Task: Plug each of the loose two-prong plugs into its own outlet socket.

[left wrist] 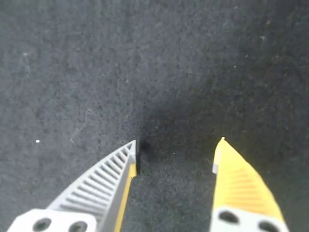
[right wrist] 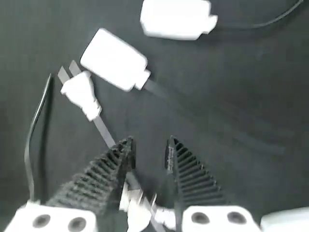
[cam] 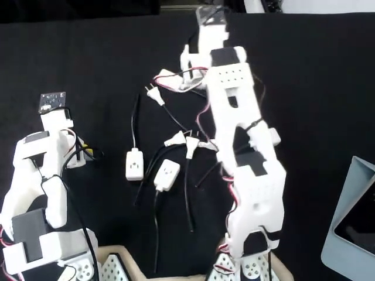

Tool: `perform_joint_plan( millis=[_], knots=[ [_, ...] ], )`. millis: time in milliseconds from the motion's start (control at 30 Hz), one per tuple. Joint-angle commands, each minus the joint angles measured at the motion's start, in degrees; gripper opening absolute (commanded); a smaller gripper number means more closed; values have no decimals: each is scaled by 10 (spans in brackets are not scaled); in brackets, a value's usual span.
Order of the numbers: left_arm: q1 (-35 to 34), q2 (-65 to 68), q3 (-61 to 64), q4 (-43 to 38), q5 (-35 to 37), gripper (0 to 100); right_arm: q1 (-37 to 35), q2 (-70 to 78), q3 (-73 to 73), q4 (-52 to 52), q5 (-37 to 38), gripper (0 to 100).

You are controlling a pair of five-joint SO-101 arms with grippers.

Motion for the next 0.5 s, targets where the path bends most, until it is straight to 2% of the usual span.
perform_joint_plan(
  millis=[0,67,200,467],
  knots=[
    [-4,-18,-4,-11,4,256,-38,-46,-31,82,-4,100],
    [-4,-18,-4,-11,4,256,-56,-48,-31,120,26,100],
    [-4,-18,-4,-11,4,256,-81,-44,-30,170,167,100],
    [-4,-18,-4,-11,4,256,-88,-44,45,146,429,102]
  ],
)
